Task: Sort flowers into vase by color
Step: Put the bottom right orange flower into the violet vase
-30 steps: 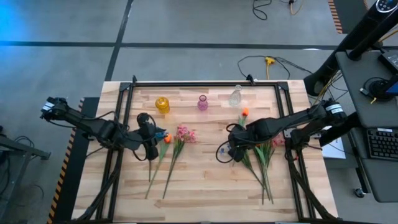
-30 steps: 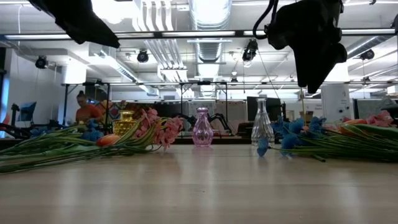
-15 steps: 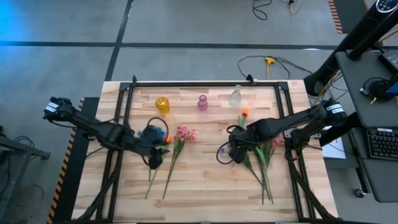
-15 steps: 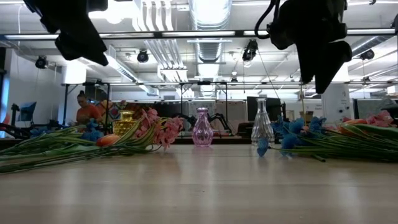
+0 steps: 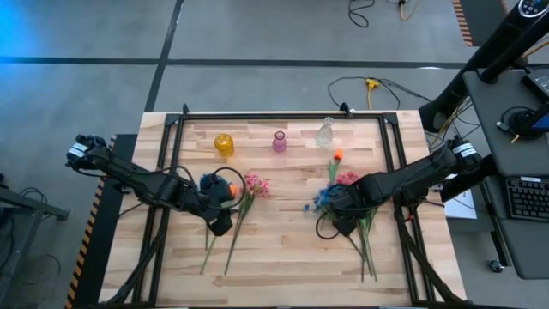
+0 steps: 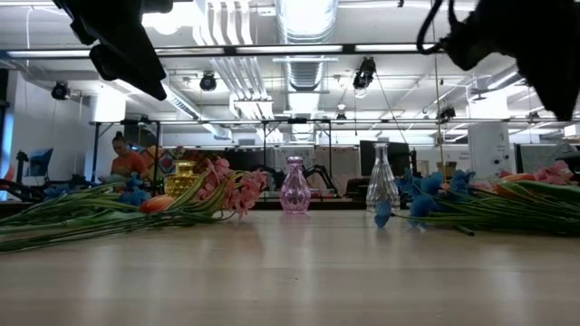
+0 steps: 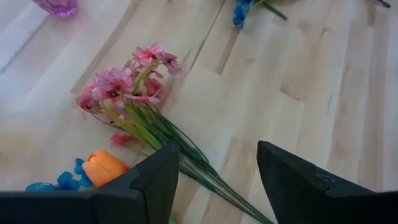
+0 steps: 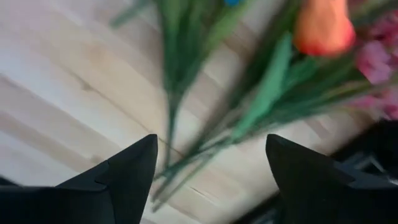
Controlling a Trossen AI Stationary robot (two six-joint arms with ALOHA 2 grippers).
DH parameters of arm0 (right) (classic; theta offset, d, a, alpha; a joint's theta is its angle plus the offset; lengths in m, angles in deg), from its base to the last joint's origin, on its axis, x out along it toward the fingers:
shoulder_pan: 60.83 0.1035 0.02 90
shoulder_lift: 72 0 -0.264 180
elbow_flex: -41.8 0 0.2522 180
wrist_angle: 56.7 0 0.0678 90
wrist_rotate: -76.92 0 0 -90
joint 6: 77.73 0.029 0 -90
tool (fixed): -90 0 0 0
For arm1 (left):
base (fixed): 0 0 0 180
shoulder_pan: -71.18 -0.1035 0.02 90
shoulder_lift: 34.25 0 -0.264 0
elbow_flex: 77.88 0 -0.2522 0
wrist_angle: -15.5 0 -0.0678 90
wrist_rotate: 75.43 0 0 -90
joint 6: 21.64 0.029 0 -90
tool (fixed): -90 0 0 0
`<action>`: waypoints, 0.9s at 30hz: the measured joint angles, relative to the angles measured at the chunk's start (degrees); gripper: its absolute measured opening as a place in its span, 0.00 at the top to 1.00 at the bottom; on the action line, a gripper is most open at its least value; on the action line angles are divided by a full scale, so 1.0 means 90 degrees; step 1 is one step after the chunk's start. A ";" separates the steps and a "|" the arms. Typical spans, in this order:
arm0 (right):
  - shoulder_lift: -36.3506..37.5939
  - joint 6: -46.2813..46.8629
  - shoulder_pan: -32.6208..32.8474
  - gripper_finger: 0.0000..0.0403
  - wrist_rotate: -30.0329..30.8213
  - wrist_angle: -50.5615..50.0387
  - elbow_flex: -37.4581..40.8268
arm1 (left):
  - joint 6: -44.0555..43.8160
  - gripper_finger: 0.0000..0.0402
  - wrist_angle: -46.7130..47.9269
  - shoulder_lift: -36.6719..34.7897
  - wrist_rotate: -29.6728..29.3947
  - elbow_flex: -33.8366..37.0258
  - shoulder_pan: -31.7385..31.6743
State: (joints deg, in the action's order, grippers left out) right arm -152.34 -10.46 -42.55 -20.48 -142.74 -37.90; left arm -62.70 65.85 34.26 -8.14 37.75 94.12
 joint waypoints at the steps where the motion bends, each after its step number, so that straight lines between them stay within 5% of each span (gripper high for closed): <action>1: 0.0000 0.0098 0.0044 0.30 0.0034 -0.0047 0.0039 | 0.0000 0.50 0.0013 -0.0006 -0.0034 0.0009 0.0001; 13: 0.0007 0.0390 0.0093 0.42 0.0326 0.0452 0.1104 | 0.0000 0.50 0.0048 -0.0022 -0.0081 0.0090 0.0029; 27: 0.0000 0.0648 0.0090 0.45 0.0818 0.0979 0.1948 | 0.0000 0.50 0.0041 -0.0022 -0.0081 0.0097 0.0029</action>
State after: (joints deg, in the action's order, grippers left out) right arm -152.34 -4.62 -41.74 -13.12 -133.92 -20.36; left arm -62.70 66.22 34.06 -8.87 38.63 94.39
